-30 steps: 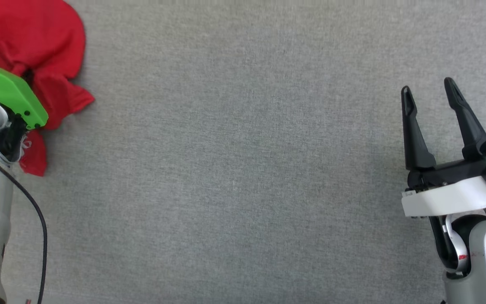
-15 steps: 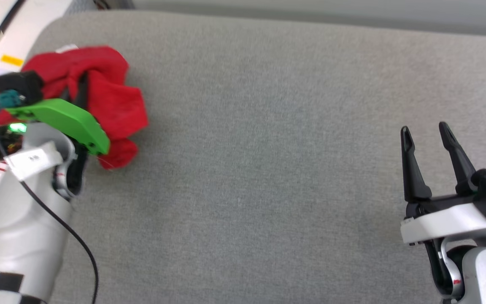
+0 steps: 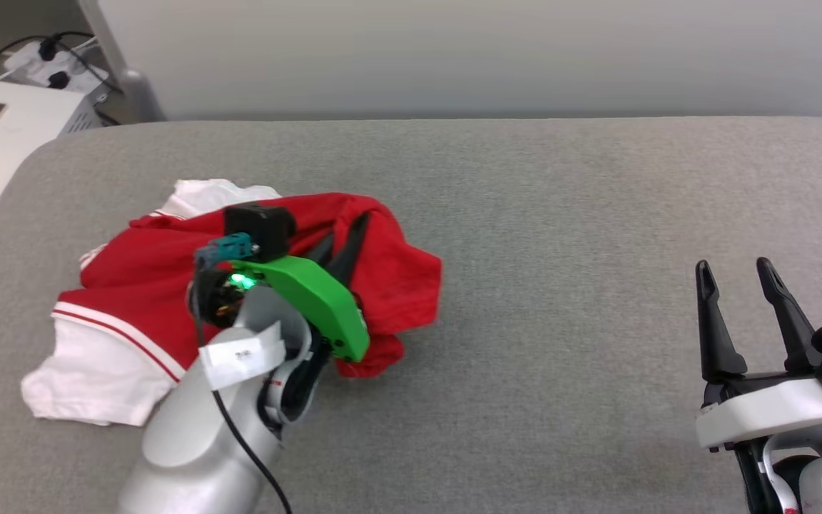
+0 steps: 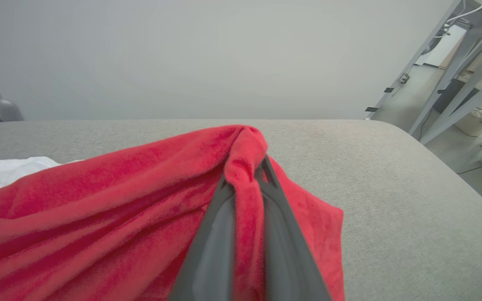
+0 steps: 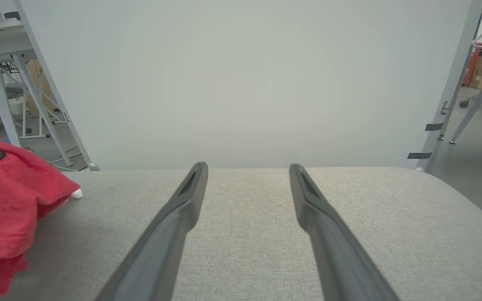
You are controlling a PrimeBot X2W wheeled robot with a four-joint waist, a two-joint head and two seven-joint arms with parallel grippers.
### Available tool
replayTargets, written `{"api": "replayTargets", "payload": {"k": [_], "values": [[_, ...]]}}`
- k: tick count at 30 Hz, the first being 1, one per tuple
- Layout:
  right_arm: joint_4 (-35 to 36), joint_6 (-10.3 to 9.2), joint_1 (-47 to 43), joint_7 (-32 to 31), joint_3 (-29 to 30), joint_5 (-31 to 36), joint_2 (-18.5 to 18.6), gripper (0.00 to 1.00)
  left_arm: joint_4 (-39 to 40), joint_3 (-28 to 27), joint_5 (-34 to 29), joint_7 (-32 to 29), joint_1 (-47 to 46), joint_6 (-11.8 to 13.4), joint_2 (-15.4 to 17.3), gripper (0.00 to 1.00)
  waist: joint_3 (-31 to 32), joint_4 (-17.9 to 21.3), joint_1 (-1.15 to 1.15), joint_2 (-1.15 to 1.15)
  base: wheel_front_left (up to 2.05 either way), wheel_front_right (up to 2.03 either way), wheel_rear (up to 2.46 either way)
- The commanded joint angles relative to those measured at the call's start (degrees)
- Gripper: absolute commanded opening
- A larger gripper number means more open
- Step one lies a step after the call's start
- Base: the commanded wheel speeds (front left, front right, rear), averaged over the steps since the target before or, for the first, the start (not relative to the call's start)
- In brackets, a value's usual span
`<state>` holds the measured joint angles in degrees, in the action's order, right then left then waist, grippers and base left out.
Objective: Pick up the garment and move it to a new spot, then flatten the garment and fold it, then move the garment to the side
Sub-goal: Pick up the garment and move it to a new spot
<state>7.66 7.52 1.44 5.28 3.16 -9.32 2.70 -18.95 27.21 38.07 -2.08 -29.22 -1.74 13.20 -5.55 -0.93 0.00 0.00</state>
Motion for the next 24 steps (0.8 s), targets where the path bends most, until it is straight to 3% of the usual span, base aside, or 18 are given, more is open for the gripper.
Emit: {"api": "replayTargets", "payload": {"k": [1,7,11,16,24], "values": [[0.4,-0.03,-0.7,-0.2,0.4,-0.6,0.2,1.00,1.3,1.2,-0.1,-0.3,0.7,-0.4,-1.5,0.00,0.6,5.1,0.00,0.00,0.00,0.00,0.00],[0.9,-0.03,-0.7,0.0,1.0,-1.7,0.2,1.00,4.0,9.0,-1.8,-2.8,0.4,-2.4,-6.5,0.00,-3.3,8.5,0.00,0.00,0.00,0.00,0.00],[1.2,-0.03,0.3,0.4,0.9,-2.2,0.2,1.00,4.5,12.8,-2.7,-2.9,0.5,-3.0,-8.1,0.00,-7.2,9.4,0.00,0.00,0.00,0.00,0.00],[1.3,-0.03,1.8,1.0,1.0,-2.1,0.2,1.00,1.0,13.1,-4.5,-0.5,1.9,-1.1,-7.5,0.00,-11.0,9.3,0.00,0.00,0.00,0.00,0.00],[0.3,-0.03,3.7,1.2,0.4,-1.4,0.2,1.00,-4.4,15.4,-4.7,1.5,4.2,-2.8,-6.8,0.00,-12.8,8.0,0.00,0.00,0.00,0.00,0.00]]}}
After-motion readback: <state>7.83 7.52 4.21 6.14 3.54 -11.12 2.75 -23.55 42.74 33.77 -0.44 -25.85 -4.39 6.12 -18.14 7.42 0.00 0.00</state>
